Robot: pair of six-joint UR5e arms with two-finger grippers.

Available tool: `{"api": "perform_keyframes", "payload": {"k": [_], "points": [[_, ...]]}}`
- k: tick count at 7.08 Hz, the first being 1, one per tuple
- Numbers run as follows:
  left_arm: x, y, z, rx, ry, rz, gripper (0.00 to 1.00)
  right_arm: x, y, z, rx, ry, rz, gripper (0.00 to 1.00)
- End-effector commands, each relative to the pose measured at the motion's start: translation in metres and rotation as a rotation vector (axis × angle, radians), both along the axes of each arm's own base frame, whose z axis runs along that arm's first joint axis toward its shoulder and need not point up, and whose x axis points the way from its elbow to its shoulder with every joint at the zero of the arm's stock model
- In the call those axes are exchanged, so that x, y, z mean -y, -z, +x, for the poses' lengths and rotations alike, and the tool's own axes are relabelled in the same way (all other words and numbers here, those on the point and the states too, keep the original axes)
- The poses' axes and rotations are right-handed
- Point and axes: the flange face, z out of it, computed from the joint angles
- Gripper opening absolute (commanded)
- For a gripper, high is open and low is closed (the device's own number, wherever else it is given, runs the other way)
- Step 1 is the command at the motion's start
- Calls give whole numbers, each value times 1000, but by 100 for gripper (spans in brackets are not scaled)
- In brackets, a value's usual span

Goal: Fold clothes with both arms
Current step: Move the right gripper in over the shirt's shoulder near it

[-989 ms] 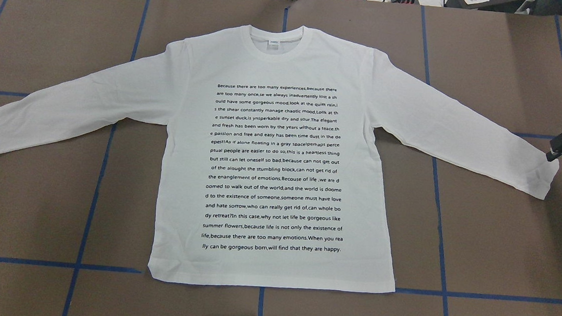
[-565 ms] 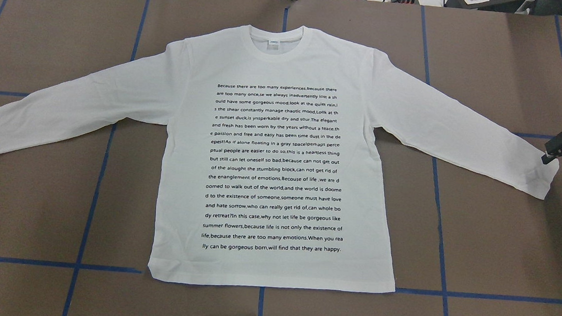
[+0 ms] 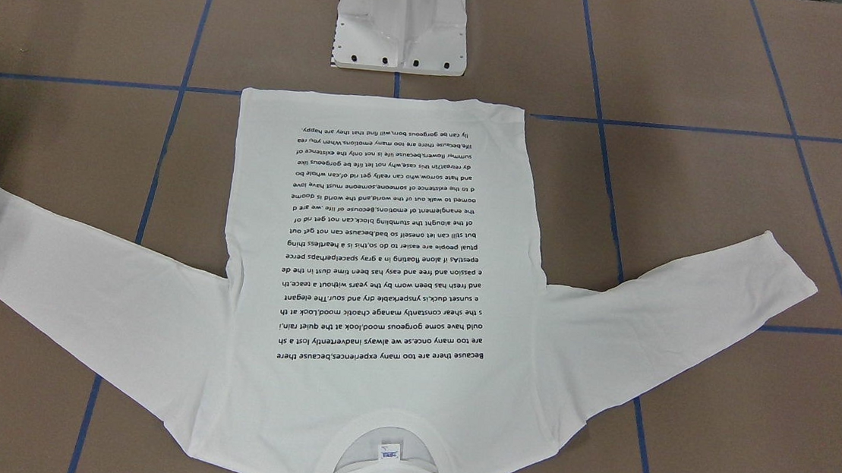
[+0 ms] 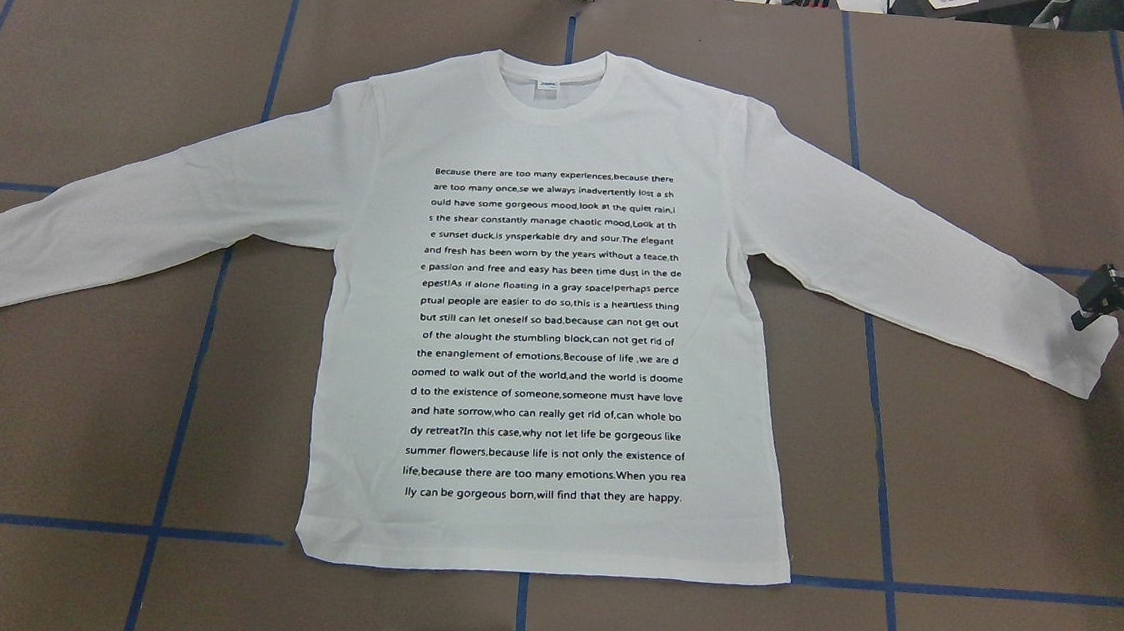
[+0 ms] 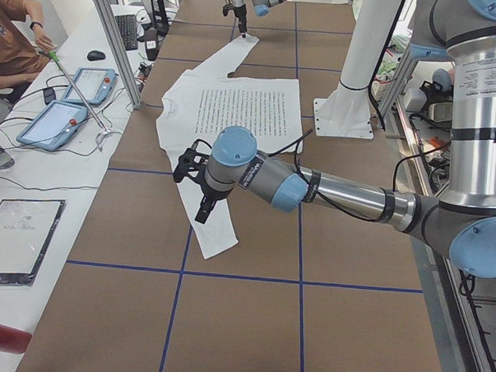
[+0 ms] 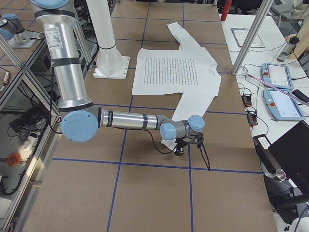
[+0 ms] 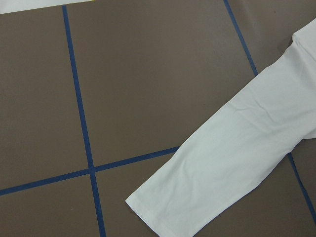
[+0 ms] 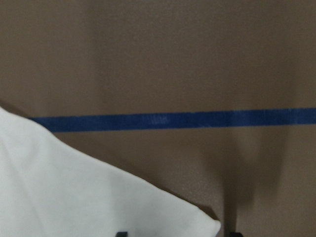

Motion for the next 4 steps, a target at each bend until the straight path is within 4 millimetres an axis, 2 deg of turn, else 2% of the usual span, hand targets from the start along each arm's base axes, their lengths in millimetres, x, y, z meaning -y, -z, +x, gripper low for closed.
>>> {"api": "perform_keyframes", "payload": {"k": [1,2,3,4], "points": [[0,1,0,-1,0,2,100,0,-3,0,-4,-1,-7,0],[-1,3,0,1,0,5,100,0,-4,1,-2,-2,-7,0],[-1,3,0,1,0,4,100,3,8,3,12,-7,12,0],[-1,5,0,-1,0,8,100,3,36,5,34,-11,62,0]]}}
